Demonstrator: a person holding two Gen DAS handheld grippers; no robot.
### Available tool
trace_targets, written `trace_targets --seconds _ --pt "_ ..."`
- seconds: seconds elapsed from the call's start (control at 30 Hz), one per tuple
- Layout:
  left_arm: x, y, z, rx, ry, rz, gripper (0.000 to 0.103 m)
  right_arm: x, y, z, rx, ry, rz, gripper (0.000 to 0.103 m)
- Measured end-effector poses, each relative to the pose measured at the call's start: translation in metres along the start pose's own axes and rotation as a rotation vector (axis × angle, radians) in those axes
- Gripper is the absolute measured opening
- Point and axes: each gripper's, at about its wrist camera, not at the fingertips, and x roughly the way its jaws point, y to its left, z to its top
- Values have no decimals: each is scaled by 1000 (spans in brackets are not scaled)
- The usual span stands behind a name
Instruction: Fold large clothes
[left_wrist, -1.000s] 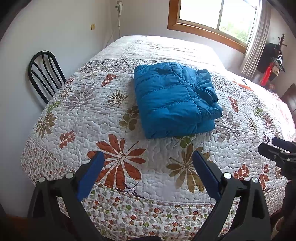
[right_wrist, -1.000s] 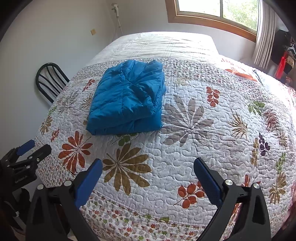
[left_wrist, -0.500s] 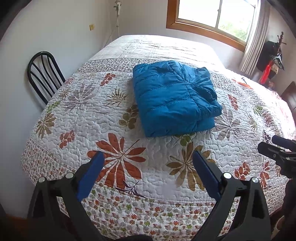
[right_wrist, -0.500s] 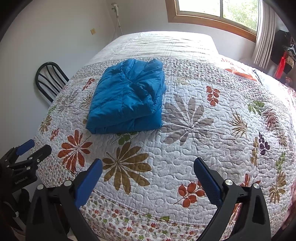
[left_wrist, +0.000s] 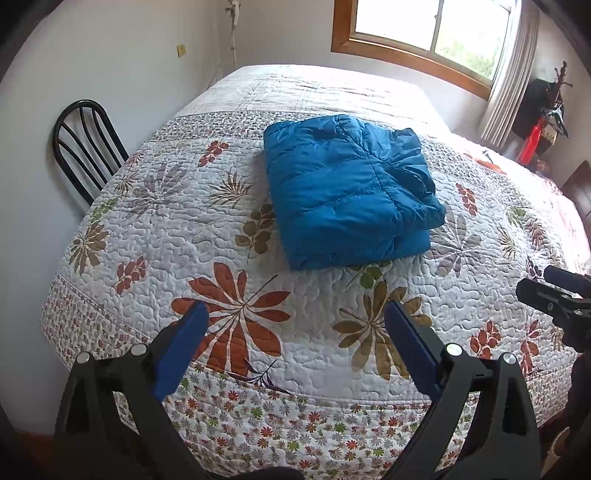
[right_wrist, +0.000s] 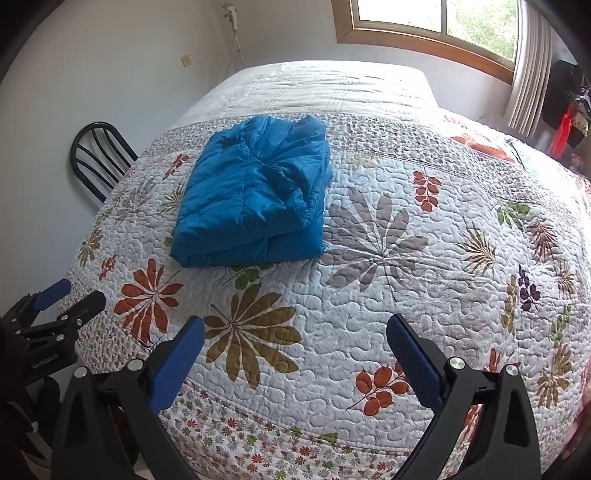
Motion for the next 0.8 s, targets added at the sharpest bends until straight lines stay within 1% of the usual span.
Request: trace_targets --seconds 0.8 --pt "4 -2 3 3 3 3 95 10 -6 2 -2 18 5 99"
